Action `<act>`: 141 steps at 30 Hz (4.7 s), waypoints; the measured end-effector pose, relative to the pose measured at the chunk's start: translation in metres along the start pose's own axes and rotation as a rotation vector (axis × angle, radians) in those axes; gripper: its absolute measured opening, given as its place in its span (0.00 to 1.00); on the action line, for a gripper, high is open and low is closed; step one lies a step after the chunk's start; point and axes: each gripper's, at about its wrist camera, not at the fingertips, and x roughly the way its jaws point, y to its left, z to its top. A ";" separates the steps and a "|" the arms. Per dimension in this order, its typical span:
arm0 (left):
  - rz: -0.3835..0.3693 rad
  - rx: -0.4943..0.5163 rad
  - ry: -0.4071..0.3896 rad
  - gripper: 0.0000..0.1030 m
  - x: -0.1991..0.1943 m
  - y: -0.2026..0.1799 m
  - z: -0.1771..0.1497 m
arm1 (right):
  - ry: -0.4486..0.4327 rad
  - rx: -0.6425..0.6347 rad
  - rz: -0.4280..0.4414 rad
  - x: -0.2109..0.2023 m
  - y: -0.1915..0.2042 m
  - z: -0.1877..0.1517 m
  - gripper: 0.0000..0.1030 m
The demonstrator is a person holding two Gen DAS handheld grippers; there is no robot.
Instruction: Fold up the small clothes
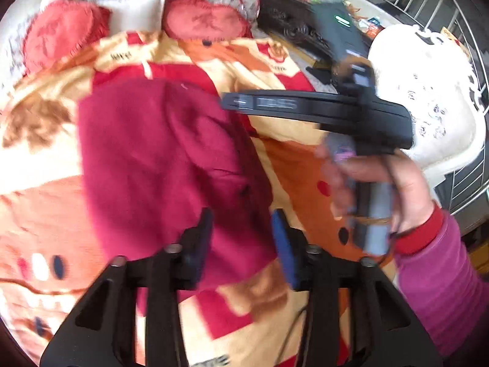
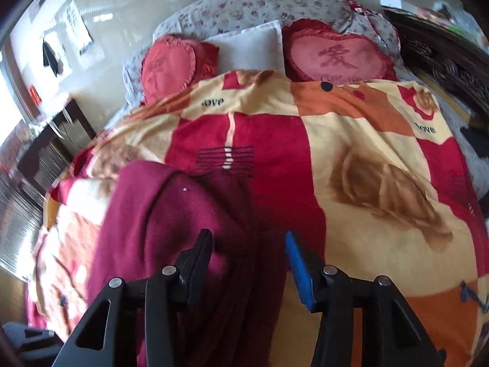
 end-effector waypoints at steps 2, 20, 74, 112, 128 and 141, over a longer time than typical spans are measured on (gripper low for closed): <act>0.061 -0.008 -0.037 0.56 -0.016 0.013 -0.009 | -0.015 -0.004 0.065 -0.022 0.006 -0.005 0.46; 0.215 -0.093 0.071 0.56 0.033 0.055 -0.060 | 0.147 -0.111 -0.013 -0.008 0.036 -0.099 0.19; 0.162 -0.269 0.079 0.51 -0.032 0.108 -0.109 | 0.186 0.091 0.245 -0.015 0.074 -0.151 0.45; 0.429 -0.204 -0.093 0.51 -0.066 0.063 -0.105 | -0.043 -0.093 -0.032 -0.101 0.143 -0.169 0.47; 0.434 -0.194 -0.137 0.51 -0.083 0.055 -0.109 | -0.069 -0.056 -0.084 -0.103 0.148 -0.168 0.67; 0.440 -0.200 -0.137 0.51 -0.087 0.057 -0.113 | -0.045 -0.047 -0.080 -0.097 0.146 -0.170 0.67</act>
